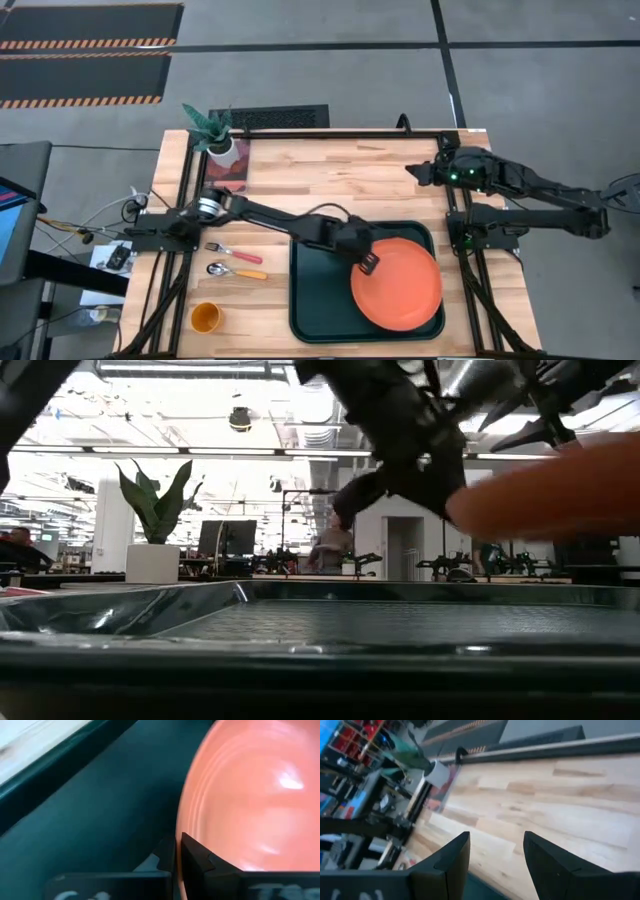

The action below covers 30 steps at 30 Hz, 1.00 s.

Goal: Pick and place plate/cup/fork/spoon on tray
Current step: Put the orange plate on the black tray

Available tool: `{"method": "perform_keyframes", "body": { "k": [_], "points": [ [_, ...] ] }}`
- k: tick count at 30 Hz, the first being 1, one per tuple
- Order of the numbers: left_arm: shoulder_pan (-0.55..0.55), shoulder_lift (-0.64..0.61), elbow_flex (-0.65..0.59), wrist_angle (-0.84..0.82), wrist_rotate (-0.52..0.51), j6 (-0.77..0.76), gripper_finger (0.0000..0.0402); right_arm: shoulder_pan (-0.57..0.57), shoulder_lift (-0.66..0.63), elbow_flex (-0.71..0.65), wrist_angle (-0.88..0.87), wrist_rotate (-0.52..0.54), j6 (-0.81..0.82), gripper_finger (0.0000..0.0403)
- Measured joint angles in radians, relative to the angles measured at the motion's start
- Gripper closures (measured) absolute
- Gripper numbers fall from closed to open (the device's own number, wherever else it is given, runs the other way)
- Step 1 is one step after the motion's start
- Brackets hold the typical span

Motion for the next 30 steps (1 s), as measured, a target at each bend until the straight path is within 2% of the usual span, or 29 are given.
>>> {"method": "perform_keyframes", "body": {
  "k": [4,7,10,30],
  "points": [
    [-0.013,0.101,0.172,-0.155,-0.044,-0.044,0.0401,0.022,0.002,0.0,-0.032,-0.003,-0.001,0.0194],
    [-0.016,0.138,0.25,-0.194,-0.036,-0.053,0.0401,0.034,0.002,0.0,-0.049,-0.003,-0.015,0.0194],
    [-0.02,0.147,0.263,-0.149,-0.043,-0.085,0.0401,0.034,0.0,0.0,-0.063,-0.003,-0.024,0.0194],
    [-0.068,0.151,0.248,-0.186,-0.07,-0.192,0.0401,0.033,0.0,0.0,-0.081,-0.002,-0.028,0.0194]
  ]
}}
